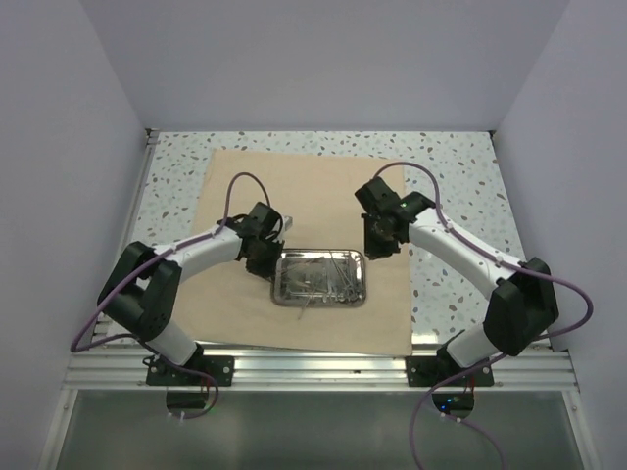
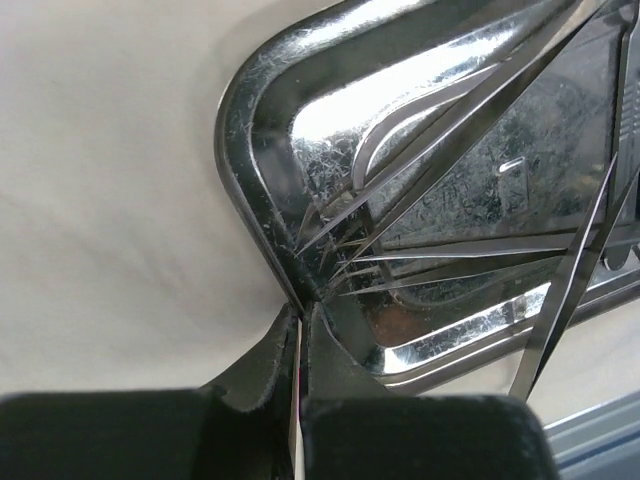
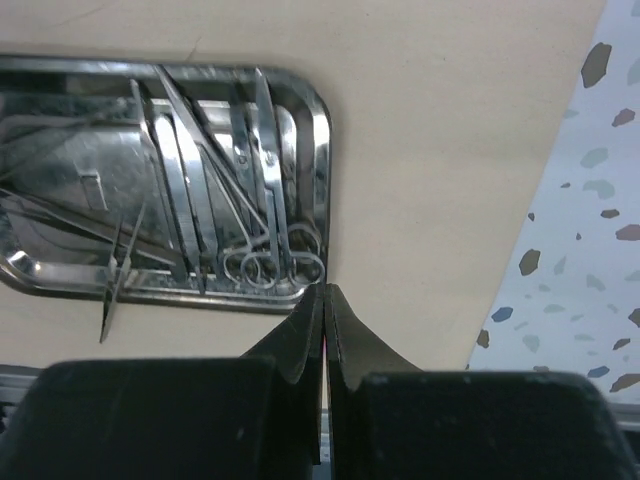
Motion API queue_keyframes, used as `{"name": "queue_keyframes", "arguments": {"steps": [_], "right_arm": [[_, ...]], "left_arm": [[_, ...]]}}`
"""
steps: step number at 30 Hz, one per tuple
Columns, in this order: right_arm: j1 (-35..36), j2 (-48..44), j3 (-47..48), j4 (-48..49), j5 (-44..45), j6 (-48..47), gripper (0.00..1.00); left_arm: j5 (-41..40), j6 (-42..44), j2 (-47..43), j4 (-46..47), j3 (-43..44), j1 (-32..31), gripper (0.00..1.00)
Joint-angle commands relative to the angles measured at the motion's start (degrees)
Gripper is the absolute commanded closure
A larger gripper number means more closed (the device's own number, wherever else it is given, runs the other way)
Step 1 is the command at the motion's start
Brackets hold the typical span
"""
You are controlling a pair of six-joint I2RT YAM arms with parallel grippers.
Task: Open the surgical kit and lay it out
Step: Move the container to the center of the board, then pick up the medical item from the container.
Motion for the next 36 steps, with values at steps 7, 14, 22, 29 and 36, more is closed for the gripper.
{"name": "queue_keyframes", "arguments": {"steps": [7, 14, 22, 29, 36], "right_arm": [[-0.1, -4.8, -2.4, -1.8, 1.5, 0.5, 1.0], [-0.1, -4.3, 0.5, -3.5, 2.2, -0.3, 0.39], [-0.2, -6.5, -1.4, -4.7, 2.1, 0.0, 0.24], [-0.2, -8.8, -4.6, -5.6, 1.8, 0.0, 0.24], [-0.2, -11.8, -7.9, -7.0, 2.3, -2.0, 0.23]], "left_arm": [[-3.5, -1.5, -2.7, -5.1, -1.0, -4.1, 1.0], [-3.6, -4.8, -1.8, -6.8, 1.9, -4.1, 0.61], [-3.3, -4.2, -7.2, -15.1, 14.3, -4.8, 0.0], [8.5, -2.7, -14.5, -13.7, 11.5, -15.9, 0.0], [5.6, -15.3, -17.5, -6.7, 1.9, -31.8, 0.38]]}}
